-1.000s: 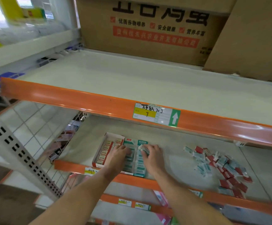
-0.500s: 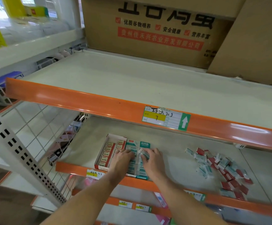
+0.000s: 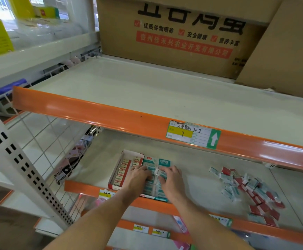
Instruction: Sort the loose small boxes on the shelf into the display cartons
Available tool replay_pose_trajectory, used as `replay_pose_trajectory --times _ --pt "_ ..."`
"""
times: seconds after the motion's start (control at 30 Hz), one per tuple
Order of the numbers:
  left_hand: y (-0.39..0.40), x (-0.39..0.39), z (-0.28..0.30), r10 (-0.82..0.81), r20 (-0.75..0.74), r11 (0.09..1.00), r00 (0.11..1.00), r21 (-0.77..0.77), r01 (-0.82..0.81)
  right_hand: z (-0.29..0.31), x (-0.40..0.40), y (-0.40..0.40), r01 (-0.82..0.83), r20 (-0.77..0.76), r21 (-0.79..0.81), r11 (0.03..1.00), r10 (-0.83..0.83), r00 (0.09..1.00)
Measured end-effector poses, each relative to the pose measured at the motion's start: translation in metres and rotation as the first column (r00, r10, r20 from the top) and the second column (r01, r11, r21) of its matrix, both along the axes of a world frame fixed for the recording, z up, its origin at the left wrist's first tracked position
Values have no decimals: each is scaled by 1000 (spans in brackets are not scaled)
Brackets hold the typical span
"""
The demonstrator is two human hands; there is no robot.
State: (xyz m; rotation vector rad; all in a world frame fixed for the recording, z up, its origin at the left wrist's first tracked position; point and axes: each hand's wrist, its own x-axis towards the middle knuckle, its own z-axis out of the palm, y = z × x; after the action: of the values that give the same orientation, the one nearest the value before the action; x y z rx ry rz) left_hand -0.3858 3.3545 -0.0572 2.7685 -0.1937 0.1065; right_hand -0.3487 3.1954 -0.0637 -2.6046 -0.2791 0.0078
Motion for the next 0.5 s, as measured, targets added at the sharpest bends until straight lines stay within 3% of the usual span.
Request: replay_pose_trajectory --times 0.1,0.2,0.5 --pt "13 1 -2 -6 74 998 997 -69 11 2 2 4 -16 6 10 1000 15 1000" --pt "27 2 2 91 115 992 989 -95 -80 4 4 11 -29 11 18 999 28 1000" --pt "50 0 2 169 44 982 985 -94 -164 3 1 24 -65 -5 9 998 65 998"
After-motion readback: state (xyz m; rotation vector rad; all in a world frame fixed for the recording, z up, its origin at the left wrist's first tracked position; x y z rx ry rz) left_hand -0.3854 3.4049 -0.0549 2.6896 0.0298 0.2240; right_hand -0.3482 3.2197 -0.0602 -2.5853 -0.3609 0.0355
